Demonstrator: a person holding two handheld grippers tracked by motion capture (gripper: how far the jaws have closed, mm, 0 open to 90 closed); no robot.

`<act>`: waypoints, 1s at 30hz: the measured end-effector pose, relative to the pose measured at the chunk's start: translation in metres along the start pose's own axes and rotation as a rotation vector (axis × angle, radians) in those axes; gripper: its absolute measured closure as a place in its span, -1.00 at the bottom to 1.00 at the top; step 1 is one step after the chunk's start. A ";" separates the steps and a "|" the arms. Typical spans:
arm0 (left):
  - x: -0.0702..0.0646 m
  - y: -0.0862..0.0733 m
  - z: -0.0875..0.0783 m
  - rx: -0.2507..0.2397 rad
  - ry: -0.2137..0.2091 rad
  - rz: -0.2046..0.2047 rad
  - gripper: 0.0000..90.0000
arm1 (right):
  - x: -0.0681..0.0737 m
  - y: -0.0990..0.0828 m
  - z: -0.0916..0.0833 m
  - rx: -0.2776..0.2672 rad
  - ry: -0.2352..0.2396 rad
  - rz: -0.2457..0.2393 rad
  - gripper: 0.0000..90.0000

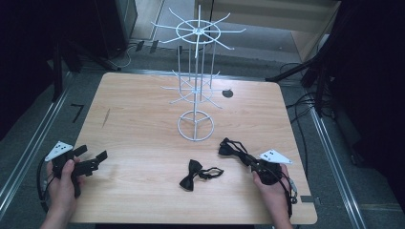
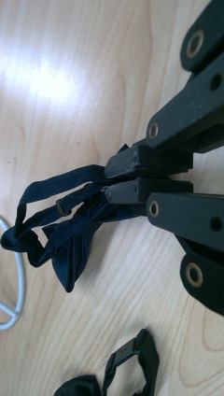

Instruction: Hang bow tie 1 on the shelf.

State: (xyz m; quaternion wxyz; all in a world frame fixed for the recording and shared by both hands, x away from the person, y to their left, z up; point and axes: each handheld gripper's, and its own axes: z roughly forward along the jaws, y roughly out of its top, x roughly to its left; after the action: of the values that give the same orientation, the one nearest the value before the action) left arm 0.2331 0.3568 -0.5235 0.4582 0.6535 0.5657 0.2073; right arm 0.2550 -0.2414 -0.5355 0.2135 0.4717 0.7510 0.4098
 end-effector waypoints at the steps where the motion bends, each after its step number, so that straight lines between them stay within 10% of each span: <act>1: 0.000 0.000 0.000 0.000 0.000 0.000 -0.87 | 0.001 0.001 -0.003 -0.018 0.000 -0.004 0.97; 30: 0.000 0.000 0.000 -0.002 -0.001 -0.001 -0.87 | 0.019 0.024 -0.035 -0.187 0.017 -0.004 0.97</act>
State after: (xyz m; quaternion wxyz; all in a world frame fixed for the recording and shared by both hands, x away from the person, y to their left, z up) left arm 0.2328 0.3570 -0.5235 0.4593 0.6528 0.5657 0.2073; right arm 0.2340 -0.2343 -0.4944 0.2508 0.4446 0.7124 0.4816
